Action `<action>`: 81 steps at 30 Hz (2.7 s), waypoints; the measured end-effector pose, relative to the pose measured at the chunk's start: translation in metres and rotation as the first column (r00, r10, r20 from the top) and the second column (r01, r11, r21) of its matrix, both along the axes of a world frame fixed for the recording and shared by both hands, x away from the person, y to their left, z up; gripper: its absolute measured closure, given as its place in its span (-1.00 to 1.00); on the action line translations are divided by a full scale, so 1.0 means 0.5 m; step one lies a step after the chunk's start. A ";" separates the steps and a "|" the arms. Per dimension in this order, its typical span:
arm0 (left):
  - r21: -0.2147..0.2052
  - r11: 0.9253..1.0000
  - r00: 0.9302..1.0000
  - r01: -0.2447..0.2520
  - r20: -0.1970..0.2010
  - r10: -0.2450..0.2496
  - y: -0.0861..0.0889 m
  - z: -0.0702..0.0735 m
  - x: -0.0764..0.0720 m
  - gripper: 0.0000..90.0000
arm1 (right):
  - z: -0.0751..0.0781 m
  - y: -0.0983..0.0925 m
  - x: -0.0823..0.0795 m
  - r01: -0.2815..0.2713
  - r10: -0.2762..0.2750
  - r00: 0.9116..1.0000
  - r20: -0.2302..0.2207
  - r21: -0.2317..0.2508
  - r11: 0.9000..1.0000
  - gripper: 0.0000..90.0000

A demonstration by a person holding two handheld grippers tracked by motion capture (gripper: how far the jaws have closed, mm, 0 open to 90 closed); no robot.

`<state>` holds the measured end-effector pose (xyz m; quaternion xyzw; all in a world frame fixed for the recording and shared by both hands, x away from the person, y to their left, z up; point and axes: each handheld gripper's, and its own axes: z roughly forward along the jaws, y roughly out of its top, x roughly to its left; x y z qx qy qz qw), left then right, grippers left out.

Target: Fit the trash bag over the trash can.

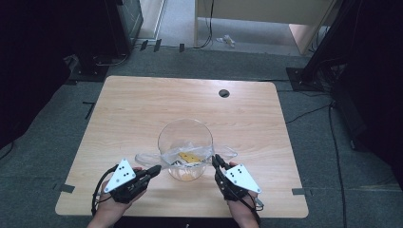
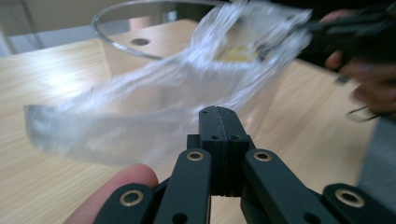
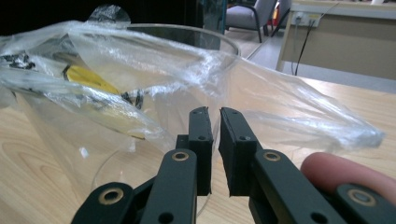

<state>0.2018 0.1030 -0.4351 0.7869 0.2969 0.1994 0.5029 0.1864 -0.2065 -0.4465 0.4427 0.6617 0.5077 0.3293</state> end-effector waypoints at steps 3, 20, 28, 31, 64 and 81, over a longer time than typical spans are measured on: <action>0.023 0.999 0.998 -0.047 -0.031 0.047 0.007 -0.015 0.012 1.00 | -0.009 -0.002 0.008 -0.001 0.001 0.998 -0.055 -0.005 1.000 0.89; -0.207 0.975 0.997 -0.080 -0.007 0.080 0.065 0.021 0.000 0.33 | -0.006 0.001 -0.002 0.015 -0.015 1.000 -0.012 -0.031 0.999 0.89; -0.330 0.940 0.995 -0.088 -0.069 0.069 0.060 0.055 -0.007 -0.22 | -0.006 0.006 -0.003 0.013 -0.013 1.000 0.004 -0.060 0.998 0.88; -0.328 0.943 0.998 -0.065 -0.047 0.052 0.052 0.071 -0.019 -0.31 | -0.004 0.008 -0.004 0.013 -0.013 1.000 0.012 -0.066 0.998 0.88; 0.027 0.999 0.988 -0.033 0.152 0.029 0.017 -0.020 0.035 1.00 | -0.030 0.024 0.010 -0.063 0.058 0.995 -0.082 -0.055 0.997 0.97; 0.011 0.997 0.980 -0.078 0.184 0.075 0.026 -0.039 0.031 1.00 | -0.050 0.028 0.021 -0.097 0.080 0.982 -0.172 -0.097 0.990 1.00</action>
